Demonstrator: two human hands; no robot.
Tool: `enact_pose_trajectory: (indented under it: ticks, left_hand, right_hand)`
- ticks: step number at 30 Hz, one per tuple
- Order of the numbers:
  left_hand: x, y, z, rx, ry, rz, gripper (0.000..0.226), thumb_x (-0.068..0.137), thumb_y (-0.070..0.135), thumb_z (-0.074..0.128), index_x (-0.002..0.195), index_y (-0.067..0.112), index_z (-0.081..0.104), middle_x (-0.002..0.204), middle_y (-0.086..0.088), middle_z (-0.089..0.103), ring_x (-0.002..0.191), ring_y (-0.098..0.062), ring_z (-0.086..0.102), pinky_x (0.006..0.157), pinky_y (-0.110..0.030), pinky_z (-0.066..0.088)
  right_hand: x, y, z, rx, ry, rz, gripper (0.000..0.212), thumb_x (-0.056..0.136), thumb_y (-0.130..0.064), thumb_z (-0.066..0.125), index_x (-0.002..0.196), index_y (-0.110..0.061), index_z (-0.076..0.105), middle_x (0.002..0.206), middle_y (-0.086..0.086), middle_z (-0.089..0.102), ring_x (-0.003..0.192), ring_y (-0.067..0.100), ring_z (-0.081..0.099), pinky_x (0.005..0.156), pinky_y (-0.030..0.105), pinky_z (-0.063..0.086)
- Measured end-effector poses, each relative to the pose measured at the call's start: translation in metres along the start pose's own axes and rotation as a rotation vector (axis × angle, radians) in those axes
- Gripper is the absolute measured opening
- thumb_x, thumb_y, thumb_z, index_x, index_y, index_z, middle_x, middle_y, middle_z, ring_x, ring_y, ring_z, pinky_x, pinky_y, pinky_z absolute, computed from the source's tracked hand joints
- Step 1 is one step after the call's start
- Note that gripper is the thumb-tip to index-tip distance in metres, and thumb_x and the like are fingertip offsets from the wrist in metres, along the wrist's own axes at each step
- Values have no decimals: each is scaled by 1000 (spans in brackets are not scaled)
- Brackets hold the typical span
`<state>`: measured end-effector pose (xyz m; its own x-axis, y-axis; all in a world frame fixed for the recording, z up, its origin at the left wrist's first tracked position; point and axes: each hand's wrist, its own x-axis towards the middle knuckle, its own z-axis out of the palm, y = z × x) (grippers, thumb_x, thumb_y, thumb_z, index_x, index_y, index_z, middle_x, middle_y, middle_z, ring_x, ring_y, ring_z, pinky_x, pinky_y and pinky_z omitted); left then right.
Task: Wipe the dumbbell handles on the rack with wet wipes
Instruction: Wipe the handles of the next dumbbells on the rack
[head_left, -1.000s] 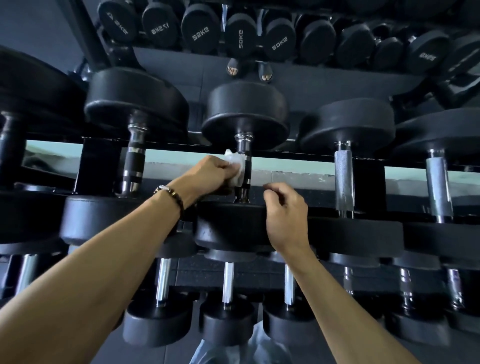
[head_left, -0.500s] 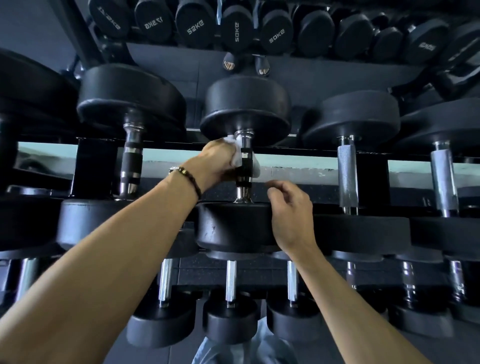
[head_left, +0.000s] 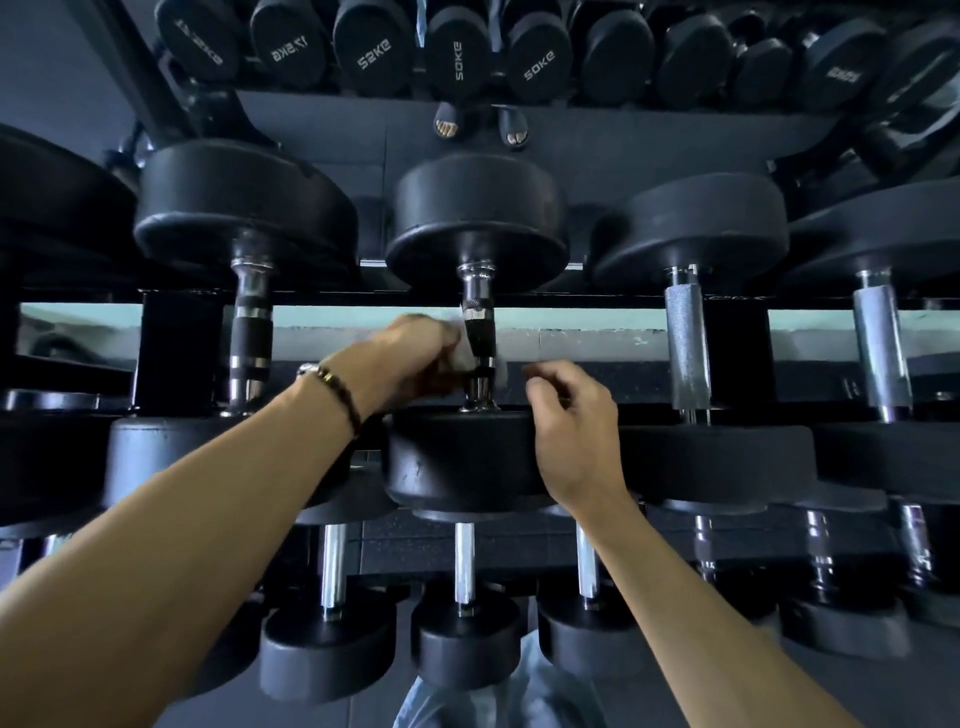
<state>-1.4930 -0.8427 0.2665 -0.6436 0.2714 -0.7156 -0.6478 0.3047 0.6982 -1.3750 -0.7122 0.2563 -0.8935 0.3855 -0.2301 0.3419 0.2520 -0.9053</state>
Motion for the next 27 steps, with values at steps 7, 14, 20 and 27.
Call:
enact_pose_trajectory:
  ticks: [7,14,20,27]
  left_hand:
    - [0,29,10,-176,230,87,31,84,-16,38,64,3,53,51,-7,58,55,-22,63,60,-26,52]
    - [-27,4,-2,846,-8,33,19,93,12,53,77,9,63,66,0,64,63,-14,57,53,-23,41]
    - [-27,5,-4,881,-26,103,28,91,32,68,71,14,63,66,3,57,62,-10,52,51,-20,35]
    - [-16,-10,2,453,152,234,29,83,36,78,68,13,68,55,3,57,39,2,46,44,-11,38]
  right_hand:
    - [-2,-2,-2,-27,-4,4,32,86,-32,43,98,-17,70,98,-6,69,89,5,62,72,19,42]
    - [-1,-6,-3,-55,15,-1,20,96,-16,52,94,-17,71,92,-6,70,87,5,63,71,20,45]
    - [-1,-5,-2,-43,21,1,19,95,-22,50,93,-23,69,94,-8,69,91,8,63,78,26,47]
    - [-2,-1,0,-43,48,-34,30,85,-29,46,92,-15,72,84,-6,68,80,10,62,69,23,43]
